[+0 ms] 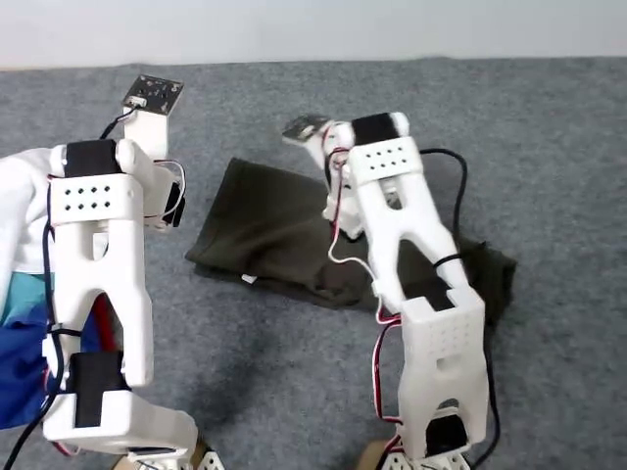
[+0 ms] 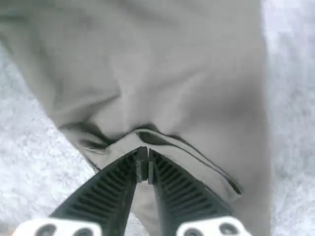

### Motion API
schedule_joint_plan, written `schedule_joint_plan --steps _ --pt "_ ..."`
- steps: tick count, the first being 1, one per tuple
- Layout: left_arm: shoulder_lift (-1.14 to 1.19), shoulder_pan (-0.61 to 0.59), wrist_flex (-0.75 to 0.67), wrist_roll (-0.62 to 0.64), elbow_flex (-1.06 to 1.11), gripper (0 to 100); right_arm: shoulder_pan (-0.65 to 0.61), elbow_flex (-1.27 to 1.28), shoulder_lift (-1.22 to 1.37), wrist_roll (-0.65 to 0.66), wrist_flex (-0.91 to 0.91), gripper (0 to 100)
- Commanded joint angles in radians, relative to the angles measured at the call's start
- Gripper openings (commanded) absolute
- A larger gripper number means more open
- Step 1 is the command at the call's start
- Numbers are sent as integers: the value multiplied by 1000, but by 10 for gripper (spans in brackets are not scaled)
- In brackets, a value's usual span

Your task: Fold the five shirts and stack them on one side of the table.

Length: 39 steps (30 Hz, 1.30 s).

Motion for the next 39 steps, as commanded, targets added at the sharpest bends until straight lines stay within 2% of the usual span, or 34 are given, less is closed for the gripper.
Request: schedule_joint_plan --steps 1,5,13,22,30,33,39 --pt "-55 0 18 9 -10 66 5 -48 -77 -68 47 9" --pt "-57 0 61 9 -12 66 13 37 -148 -103 47 9" --pt "-51 3 89 41 -12 66 209 382 -372 -227 39 9" --pt "-46 5 87 61 -7 66 386 779 -426 -230 -165 9" --pt "-46 8 89 63 -7 66 527 1025 -426 -222 -315 9" --pt "-46 8 89 63 -7 66 565 1073 -426 -196 -355 9" --pt "-48 8 107 63 -7 66 568 1073 -510 -180 -314 9"
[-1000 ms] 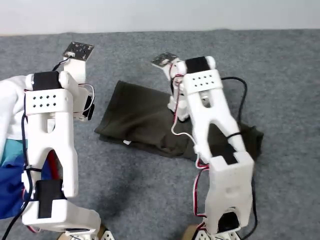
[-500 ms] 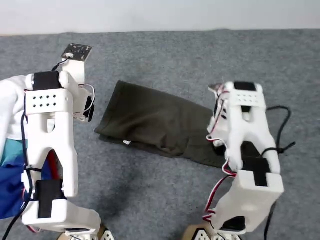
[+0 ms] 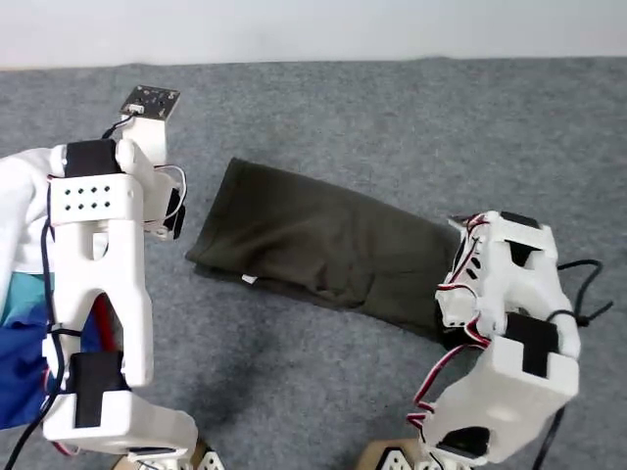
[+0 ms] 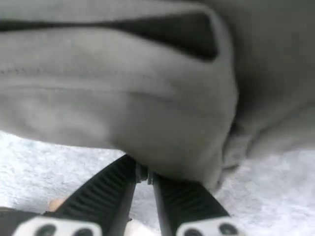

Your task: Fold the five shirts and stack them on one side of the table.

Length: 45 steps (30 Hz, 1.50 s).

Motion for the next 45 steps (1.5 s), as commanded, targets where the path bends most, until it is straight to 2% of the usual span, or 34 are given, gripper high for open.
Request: schedule_joint_plan --steps 1,9,12,19,26,39,45 --pt "-49 8 31 8 -7 66 13 -5 -151 9 35 9" --pt "-57 5 35 8 -7 66 19 2 -438 15 68 9" --pt "-57 6 35 8 -7 66 21 14 -412 15 53 9" --pt "-57 2 35 8 -7 66 96 124 -249 15 -125 9" --pt "-57 2 35 8 -7 66 156 152 -177 12 -111 9" --pt "-44 6 29 8 -8 66 150 149 -667 8 82 9" --pt "-37 29 -57 -3 -7 75 156 153 -885 9 234 9"
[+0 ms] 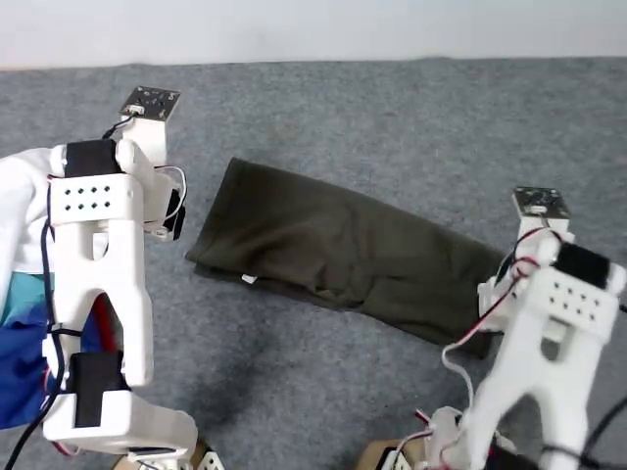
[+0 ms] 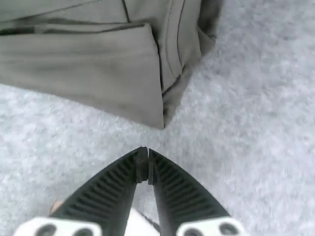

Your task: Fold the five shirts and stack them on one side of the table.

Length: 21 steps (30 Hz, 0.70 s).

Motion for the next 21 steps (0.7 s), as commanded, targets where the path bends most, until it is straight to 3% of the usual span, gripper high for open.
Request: schedule_joint_plan --steps 1,5,9,21 --pt "-20 40 -46 -20 -7 86 10 -6 -148 2 90 9" --pt "115 104 -41 -55 -12 115 24 15 -237 3 140 9" --pt "259 127 -49 -129 -13 117 114 58 -291 8 148 9" --pt "453 60 21 -258 -282 206 438 123 -317 140 150 9"
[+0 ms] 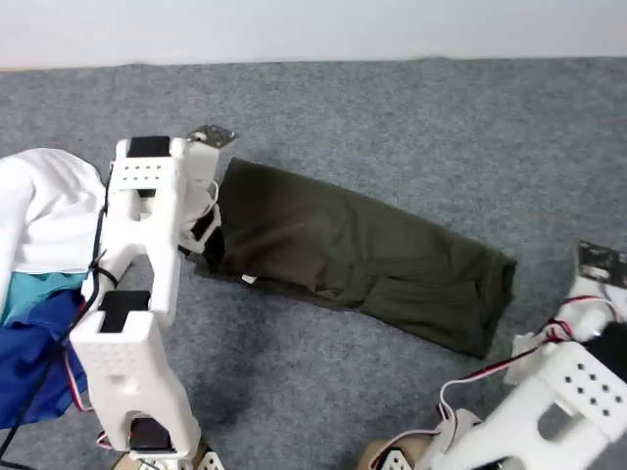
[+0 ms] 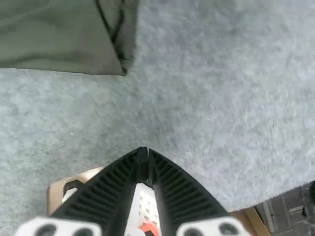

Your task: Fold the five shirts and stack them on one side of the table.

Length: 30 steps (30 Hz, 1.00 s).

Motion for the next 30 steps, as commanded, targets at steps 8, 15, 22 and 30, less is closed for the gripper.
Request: schedule_joint_plan --steps 8,15,22,30 --pt "121 -2 51 -34 -231 207 142 -8 -22 72 15 9" --pt "264 -8 51 -35 -277 207 170 -8 -22 94 25 9" --pt "377 25 63 -29 -278 200 168 -8 -22 92 25 9" --pt "405 58 64 -29 -282 55 163 -8 -22 92 22 9"
